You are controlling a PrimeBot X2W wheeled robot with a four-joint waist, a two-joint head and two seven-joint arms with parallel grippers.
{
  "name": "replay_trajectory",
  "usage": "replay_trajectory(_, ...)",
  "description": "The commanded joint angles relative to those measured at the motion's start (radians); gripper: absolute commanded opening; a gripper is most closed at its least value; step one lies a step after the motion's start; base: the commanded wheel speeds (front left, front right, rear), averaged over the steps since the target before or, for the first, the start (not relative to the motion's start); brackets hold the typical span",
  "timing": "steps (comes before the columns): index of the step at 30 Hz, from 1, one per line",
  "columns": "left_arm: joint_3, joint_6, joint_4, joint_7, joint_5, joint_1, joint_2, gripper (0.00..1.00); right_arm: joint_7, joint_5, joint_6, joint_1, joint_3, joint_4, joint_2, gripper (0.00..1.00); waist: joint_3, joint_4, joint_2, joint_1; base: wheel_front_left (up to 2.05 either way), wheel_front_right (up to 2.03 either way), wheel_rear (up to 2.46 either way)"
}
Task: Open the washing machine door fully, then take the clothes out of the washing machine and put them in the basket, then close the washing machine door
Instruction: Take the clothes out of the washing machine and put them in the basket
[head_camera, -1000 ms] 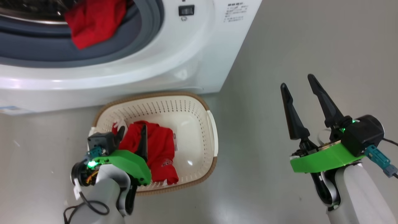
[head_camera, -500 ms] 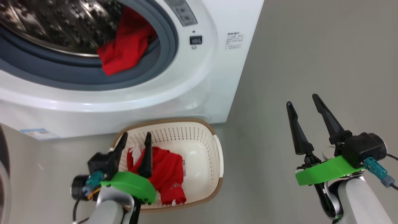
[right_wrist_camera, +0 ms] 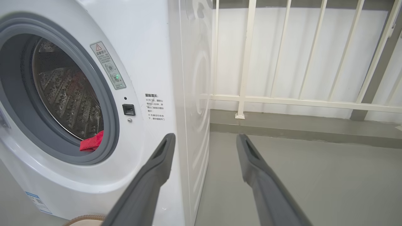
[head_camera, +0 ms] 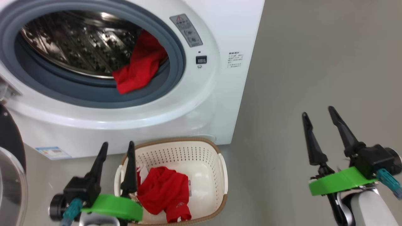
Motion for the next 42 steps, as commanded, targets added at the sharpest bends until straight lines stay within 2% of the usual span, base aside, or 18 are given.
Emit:
replay_trajectory(1,0.042,0.009,-0.044,-0.012,0.014,0.013,0.022,1.00,-0.006,-0.016,0.003,0.008,0.010,-0.030,-0.001,1.00,-0.027,-0.001,0.0000,0.0000,0.00,0.00,0.00)
replay_trajectory(16,0.134,0.058,-0.182,-0.012,0.072,0.175,0.058,1.00,-0.006,-0.006,0.003,0.109,-0.042,-0.059,-0.001,1.00,-0.109,-0.027,0.0000,0.0000,0.00,0.00,0.00)
replay_trajectory(30,0.134,0.070,-0.189,-0.006,0.080,0.224,0.065,1.00,-0.006,-0.004,0.003,0.164,-0.053,-0.078,-0.001,1.00,-0.136,-0.038,0.0000,0.0000,0.00,0.00,0.00)
replay_trajectory(42,0.114,0.072,-0.195,0.010,0.084,0.217,0.070,1.00,-0.006,-0.001,0.003,0.166,-0.030,-0.094,-0.001,1.00,-0.107,-0.023,0.0000,0.0000,0.00,0.00,0.00)
